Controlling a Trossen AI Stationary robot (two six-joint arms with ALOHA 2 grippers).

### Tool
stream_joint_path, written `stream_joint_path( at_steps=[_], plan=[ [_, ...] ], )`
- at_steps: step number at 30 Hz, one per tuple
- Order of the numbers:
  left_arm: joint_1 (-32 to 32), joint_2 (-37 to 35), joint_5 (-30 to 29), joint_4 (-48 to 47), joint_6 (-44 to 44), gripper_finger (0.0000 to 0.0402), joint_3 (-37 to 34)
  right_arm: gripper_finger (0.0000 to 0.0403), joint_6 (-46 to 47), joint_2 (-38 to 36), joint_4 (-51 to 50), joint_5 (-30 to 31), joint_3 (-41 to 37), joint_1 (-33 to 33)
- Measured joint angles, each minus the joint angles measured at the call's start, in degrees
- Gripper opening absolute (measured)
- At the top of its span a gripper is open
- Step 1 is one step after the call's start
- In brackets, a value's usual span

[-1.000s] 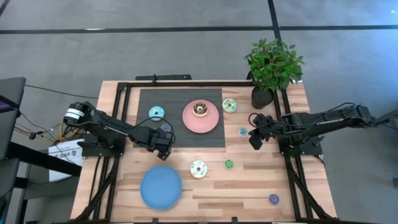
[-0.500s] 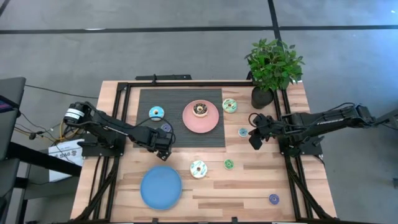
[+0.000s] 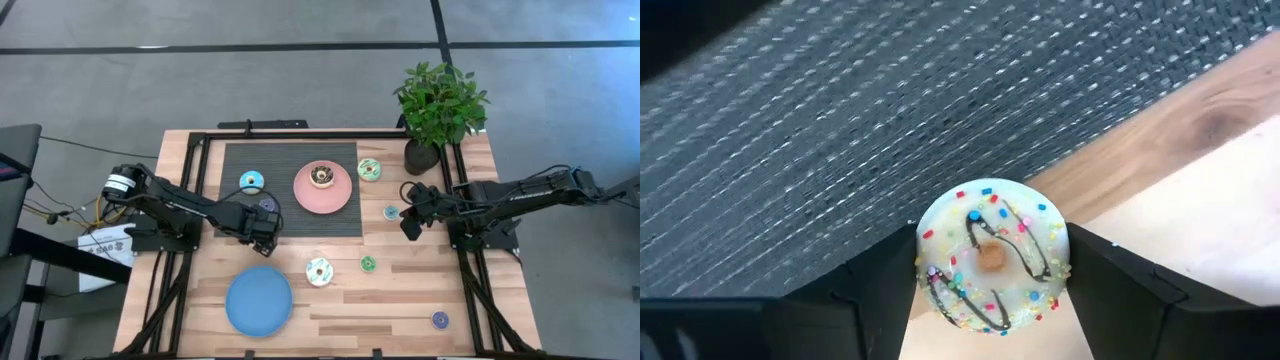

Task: Pick & Place donuts
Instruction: Put the small white donut on the blue plate

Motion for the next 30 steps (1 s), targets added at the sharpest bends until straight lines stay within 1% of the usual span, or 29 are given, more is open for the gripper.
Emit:
stream_joint_path(
  at_steps=[3,7,12,16,19,22,25,30],
  plan=[
    [-1.57,0.0,-0.13,-2.8,-2.72,0.0229,3.06,0.0,-0.14,0.0,0.0,0.0,-0.01,0.0],
    [-5.47,0.0,-1.36,-4.97,-10.33,0.0229,7.85,0.0,-0.11,0.0,0.0,0.0,0.0,0.0],
    [-13.24,0.0,-4.3,-5.47,-24.36,0.0229,12.93,0.0,-0.15,0.0,-0.01,-0.11,0.0,0.0],
    [-21.24,0.93,-7.83,-5.15,-39.02,0.0229,14.32,0.0,-1.58,0.0,-0.02,-0.13,0.0,0.0],
    [-27.13,3.74,-7.16,-4.13,-50.08,0.0229,14.76,0.0,-4.02,0.0,-0.02,-0.17,0.0,0.0],
    [-31.64,7.43,-6.86,-3.06,-57.9,0.0229,16.91,0.0,-4.7,0.0,-0.02,-0.17,0.0,0.0],
    [-34.2,11.71,-4.89,-4.16,-61.37,0.0229,20.01,0.0,-4.79,0.0,-0.03,-0.2,0.0,0.0],
    [-35.77,16.84,0.23,-8.37,-63.23,0.0228,23.51,0.0,-4.83,0.0,-0.03,-0.2,0.0,0.0]
  ],
)
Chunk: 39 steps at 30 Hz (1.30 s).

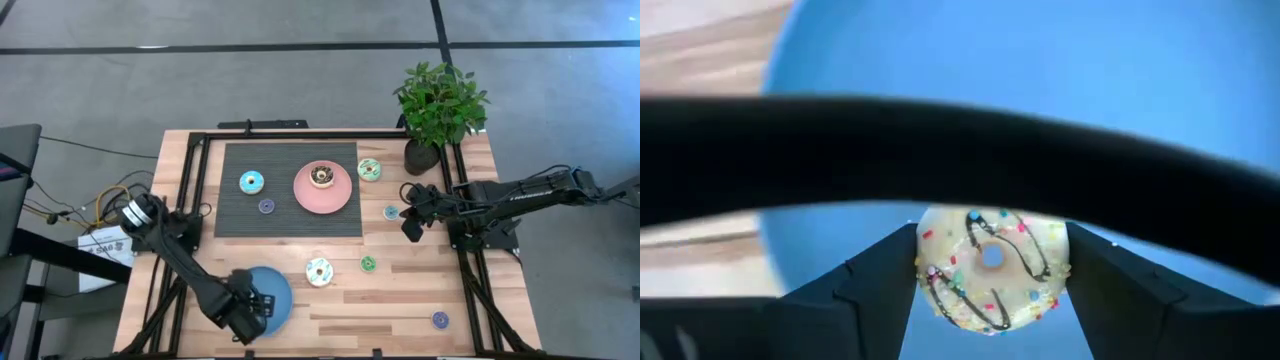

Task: Pick & Place donuts
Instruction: Put the small white donut on the blue plate, then put the large light blue donut on the pink plate

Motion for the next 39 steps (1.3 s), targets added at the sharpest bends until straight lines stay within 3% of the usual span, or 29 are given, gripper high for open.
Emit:
stream_joint_path(
  at_steps=[13,24,39],
  plan=[
    [-0.03,0.93,7.12,-3.68,5.4,0.0228,-0.11,0.0,0.13,-0.01,0.0,-0.35,0.0,0.02],
    [0.0,0.93,2.99,-6.27,7.23,0.0237,-0.15,0.0,0.15,-0.02,0.03,-0.33,0.0,0.02],
    [0.0,0.93,2.82,-8.69,7.67,0.0307,0.57,0.0,0.17,-0.01,0.03,-0.28,0.0,0.01]
  ],
)
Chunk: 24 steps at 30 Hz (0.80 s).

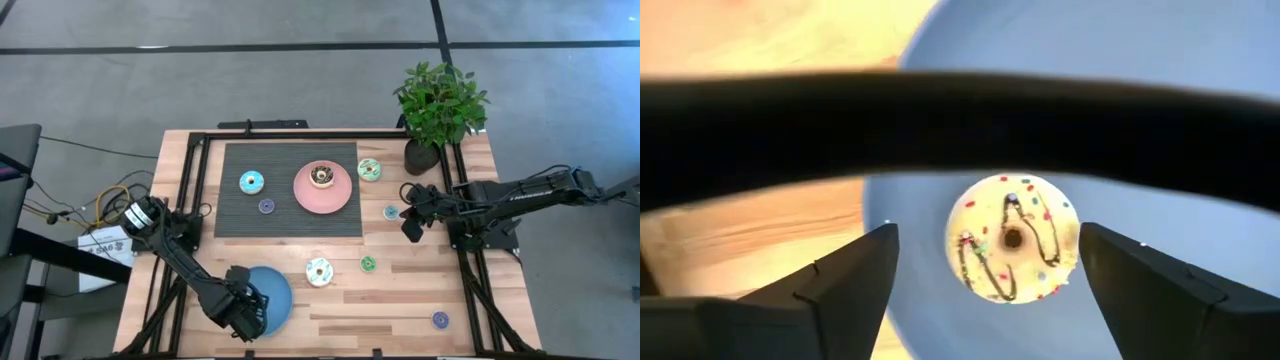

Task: Pick & Place donuts
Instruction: Put the large light blue donut on the pink plate

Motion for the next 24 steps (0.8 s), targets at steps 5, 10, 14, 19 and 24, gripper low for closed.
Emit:
stream_joint_path(
  at_steps=[5,10,14,19,24],
  plan=[
    [0.0,0.0,-0.97,-7.33,2.54,0.0308,4.42,0.0,0.0,-0.01,0.0,-0.07,0.0,0.01],
    [1.31,0.0,-6.96,-14.47,7.39,0.0307,11.0,0.0,0.02,-0.01,0.28,-0.07,0.0,0.01],
    [3.98,0.0,-13.8,-15.34,15.78,0.0307,15.72,0.0,0.01,0.0,1.56,0.4,0.0,-0.01],
    [9.57,-0.04,-18.75,-14.32,30.41,0.0293,18.51,0.0,0.02,-0.01,5.1,0.41,0.0,-0.01],
    [15.96,-0.04,-17.96,-11.99,47.21,0.0204,18.49,0.0,0.02,-0.01,6.22,0.31,0.0,-0.01]
  ],
)
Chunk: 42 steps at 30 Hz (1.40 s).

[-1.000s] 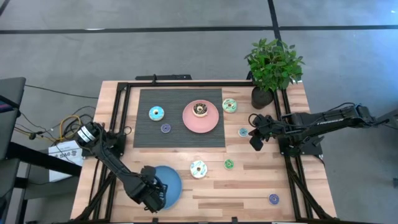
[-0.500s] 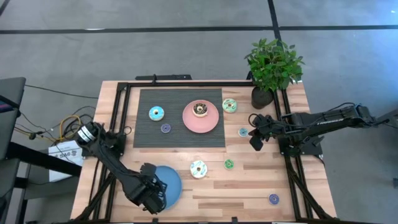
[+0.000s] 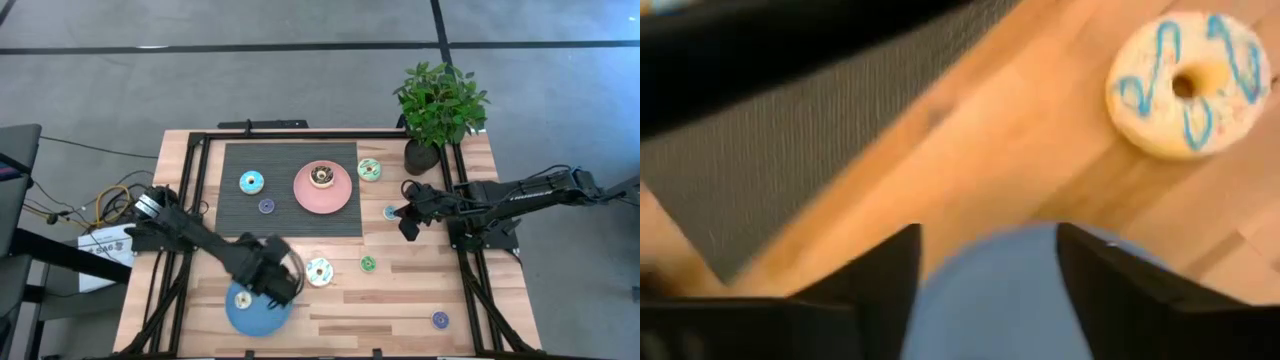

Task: Pick & Place donuts
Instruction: Put the large light blue donut on the pink plate

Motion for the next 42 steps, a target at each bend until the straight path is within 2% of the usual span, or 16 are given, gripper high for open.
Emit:
stream_joint_path(
  at_steps=[6,8,12,15,20,25,30,34,42],
  plan=[
    [2.71,0.0,-7.09,5.14,16.0,0.0033,-0.25,0.0,0.02,0.0,0.01,-1.46,0.0,0.02],
    [2.51,-0.1,-9.42,7.2,20.38,0.0012,-0.99,0.0,0.02,0.01,0.01,-1.49,0.0,0.0],
    [2.2,-4.08,-8.13,14.44,27.56,0.0003,-6.53,0.0,2.08,0.02,0.42,-1.46,0.0,-0.03],
    [2.68,-10.22,-7.71,24.31,30.22,0.0001,-15.34,0.0,2.39,0.02,1.05,-1.43,0.0,-0.57],
    [3.56,-25.83,-7.34,42.77,33.99,0.0,-33.75,0.0,2.5,0.82,6.16,-1.41,-0.01,-1.84],
    [3.56,-42.98,-7.4,52.97,41.39,0.0,-49.47,0.0,3.97,4.28,13.72,0.34,0.0,-4.24],
    [3.6,-57.83,-7.89,53.34,48.8,0.0,-59.02,0.0004,6.47,10.03,18.41,4.92,0.35,-6.13],
    [3.6,-66.56,-7.4,53.06,47.65,0.0,-62.69,0.0026,6.66,16.7,19.67,5.62,4.02,-6.26],
    [3.6,-74.96,-7.78,48.56,51.68,0.0,-64.24,0.0081,7.02,31.8,15.87,5.73,16.48,-10.17]
  ],
)
